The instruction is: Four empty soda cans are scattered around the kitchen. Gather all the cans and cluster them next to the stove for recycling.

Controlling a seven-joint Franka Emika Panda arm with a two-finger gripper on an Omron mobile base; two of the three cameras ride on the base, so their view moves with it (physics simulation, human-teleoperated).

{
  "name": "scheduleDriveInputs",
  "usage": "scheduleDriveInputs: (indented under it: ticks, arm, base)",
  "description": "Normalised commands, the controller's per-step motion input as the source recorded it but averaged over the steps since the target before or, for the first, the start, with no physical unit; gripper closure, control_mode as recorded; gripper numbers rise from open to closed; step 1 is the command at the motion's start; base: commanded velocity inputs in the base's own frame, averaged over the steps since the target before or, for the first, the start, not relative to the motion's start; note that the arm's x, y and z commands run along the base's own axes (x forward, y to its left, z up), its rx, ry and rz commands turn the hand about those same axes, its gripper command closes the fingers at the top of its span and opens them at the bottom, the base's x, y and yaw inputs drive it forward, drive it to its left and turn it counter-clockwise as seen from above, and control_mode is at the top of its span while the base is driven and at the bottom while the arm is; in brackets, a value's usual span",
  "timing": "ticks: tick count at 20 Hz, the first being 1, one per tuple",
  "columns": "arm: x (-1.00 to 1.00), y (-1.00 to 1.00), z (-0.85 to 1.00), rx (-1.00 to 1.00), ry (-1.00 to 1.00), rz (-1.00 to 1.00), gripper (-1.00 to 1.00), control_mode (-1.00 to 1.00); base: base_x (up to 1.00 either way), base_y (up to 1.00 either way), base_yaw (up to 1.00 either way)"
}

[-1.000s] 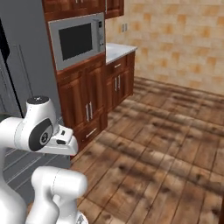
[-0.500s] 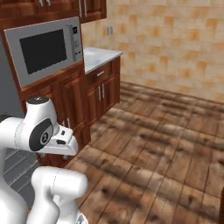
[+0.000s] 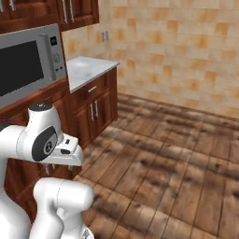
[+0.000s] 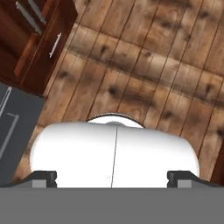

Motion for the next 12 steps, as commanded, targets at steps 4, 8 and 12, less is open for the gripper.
scheduleDriveInputs:
  ticks: [4, 8, 12]
  arm:
    - [0.00, 0.00, 0.00, 0.00, 0.00, 0.00, -1.00, 1.00]
    - [0.00, 0.00, 0.00, 0.00, 0.00, 0.00, -1.00, 1.00]
    - [0.00, 0.00, 0.00, 0.00, 0.00, 0.00, -1.00, 1.00]
  base:
    - [1.00, 0.25, -0.03]
    - [1.00, 0.05, 0.01]
    - [1.00, 0.00, 0.20]
